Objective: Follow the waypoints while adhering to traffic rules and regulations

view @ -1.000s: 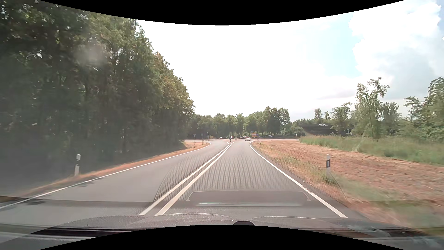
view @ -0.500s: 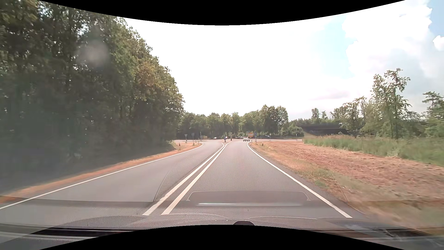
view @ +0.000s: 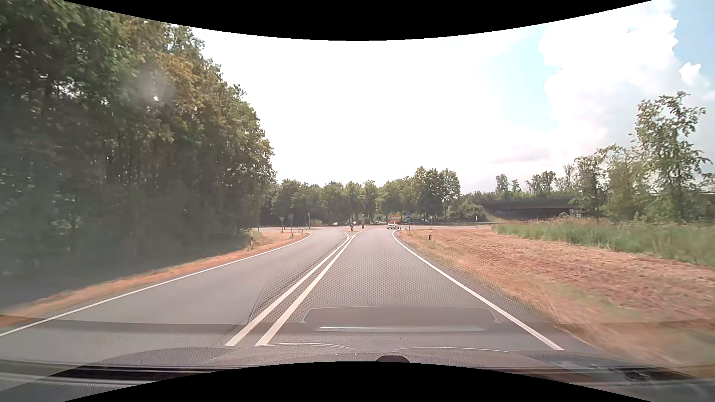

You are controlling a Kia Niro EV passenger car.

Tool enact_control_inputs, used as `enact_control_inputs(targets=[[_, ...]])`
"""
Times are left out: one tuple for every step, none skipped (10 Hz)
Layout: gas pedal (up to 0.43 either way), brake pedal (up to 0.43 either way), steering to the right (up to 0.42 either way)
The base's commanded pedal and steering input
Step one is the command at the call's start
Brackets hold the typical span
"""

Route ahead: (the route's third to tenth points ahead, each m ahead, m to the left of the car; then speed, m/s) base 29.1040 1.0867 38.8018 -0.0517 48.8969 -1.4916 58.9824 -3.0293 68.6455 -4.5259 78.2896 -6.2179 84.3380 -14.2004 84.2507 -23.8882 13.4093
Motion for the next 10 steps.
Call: enact_control_inputs(targets=[[0.138, 0.000, 0.019], [0.138, 0.000, 0.018], [0.138, 0.000, 0.016], [0.138, 0.000, 0.014], [0.138, 0.000, 0.010], [0.130, 0.000, 0.009], [0.130, 0.000, 0.008], [0.130, 0.000, 0.008], [0.118, 0.000, 0.008], [0.098, 0.000, 0.008]])
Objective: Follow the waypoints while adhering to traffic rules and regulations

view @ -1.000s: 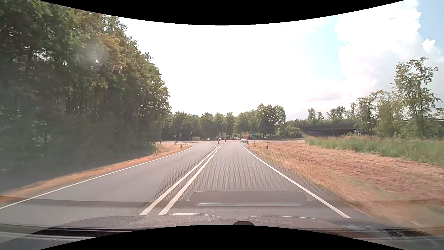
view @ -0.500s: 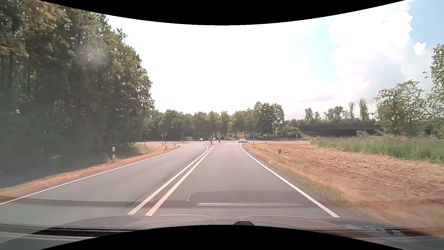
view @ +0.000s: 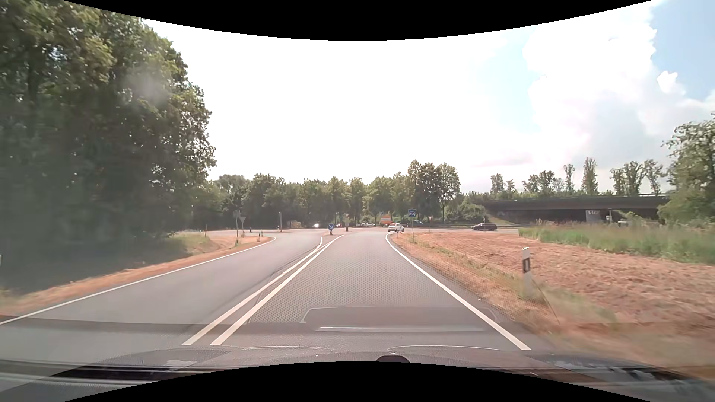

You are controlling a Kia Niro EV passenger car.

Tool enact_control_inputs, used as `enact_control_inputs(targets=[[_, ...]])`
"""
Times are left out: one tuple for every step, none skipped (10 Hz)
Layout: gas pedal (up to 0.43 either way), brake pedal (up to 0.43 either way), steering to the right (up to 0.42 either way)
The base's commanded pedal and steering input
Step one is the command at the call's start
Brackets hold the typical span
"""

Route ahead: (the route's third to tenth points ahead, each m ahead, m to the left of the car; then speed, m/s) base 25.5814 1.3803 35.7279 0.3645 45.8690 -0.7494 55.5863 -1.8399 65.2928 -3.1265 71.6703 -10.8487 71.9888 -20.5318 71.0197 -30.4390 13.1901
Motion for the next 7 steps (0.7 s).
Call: enact_control_inputs(targets=[[0.039, 0.000, 0.006], [0.000, 0.000, 0.002], [0.000, 0.000, 0.000], [0.000, 0.000, 0.000], [0.000, 0.000, 0.000], [0.000, 0.000, 0.000], [0.000, 0.000, 0.000]])
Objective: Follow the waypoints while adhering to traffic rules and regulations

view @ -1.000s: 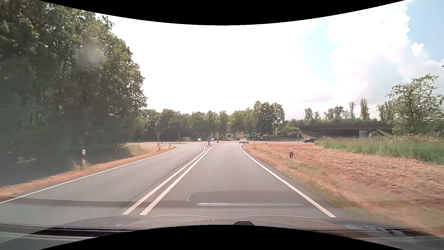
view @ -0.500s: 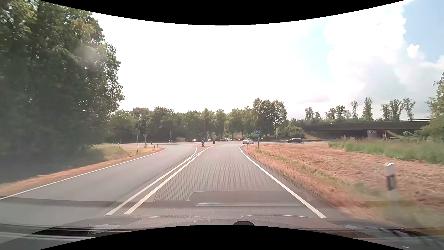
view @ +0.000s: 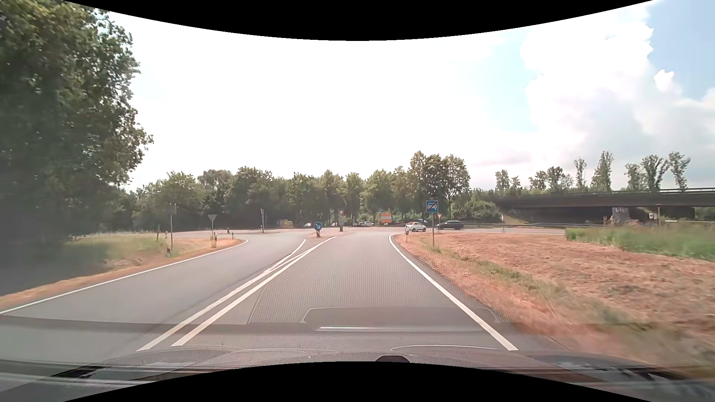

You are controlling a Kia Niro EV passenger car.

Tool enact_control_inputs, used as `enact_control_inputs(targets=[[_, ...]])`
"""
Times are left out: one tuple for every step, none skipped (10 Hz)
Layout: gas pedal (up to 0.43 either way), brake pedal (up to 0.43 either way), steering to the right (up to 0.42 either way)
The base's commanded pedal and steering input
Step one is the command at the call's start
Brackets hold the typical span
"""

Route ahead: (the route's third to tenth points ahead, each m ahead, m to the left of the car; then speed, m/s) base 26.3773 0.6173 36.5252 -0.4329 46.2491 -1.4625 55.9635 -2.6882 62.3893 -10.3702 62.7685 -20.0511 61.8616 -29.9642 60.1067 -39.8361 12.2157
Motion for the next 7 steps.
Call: enact_control_inputs(targets=[[0.000, 0.000, 0.000], [0.028, 0.000, 0.000], [0.047, 0.000, 0.000], [0.047, 0.000, 0.000], [0.047, 0.000, 0.000], [0.047, 0.000, 0.000], [0.039, 0.000, 0.000]])
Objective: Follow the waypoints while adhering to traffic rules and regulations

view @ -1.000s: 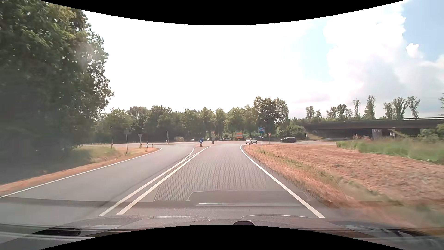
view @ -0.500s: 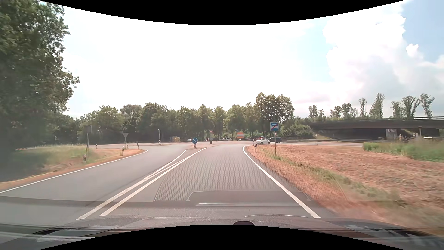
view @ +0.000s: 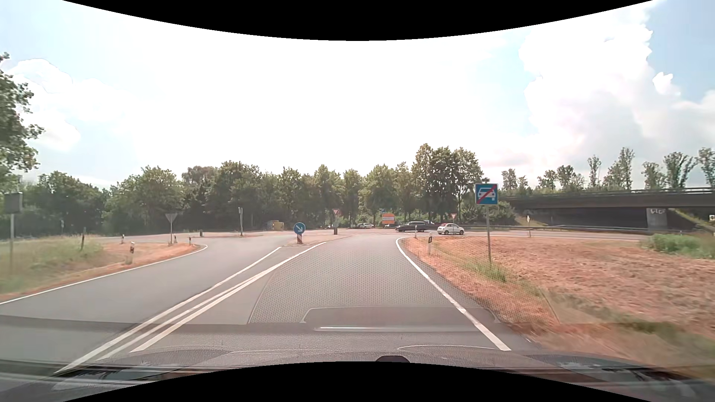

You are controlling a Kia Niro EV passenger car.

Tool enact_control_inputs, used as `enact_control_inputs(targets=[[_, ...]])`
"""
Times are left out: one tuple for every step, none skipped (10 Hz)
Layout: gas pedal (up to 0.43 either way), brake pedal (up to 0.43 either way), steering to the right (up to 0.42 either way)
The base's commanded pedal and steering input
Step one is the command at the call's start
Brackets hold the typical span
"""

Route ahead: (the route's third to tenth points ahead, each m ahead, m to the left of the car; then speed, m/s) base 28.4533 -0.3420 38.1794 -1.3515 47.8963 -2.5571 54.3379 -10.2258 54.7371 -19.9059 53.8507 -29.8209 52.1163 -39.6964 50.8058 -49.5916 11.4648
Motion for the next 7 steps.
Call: enact_control_inputs(targets=[[0.039, 0.000, 0.000], [0.039, 0.000, 0.000], [0.028, 0.000, 0.000], [0.028, 0.000, 0.000], [0.028, 0.000, 0.000], [0.028, 0.000, 0.000], [0.028, 0.000, 0.000]])
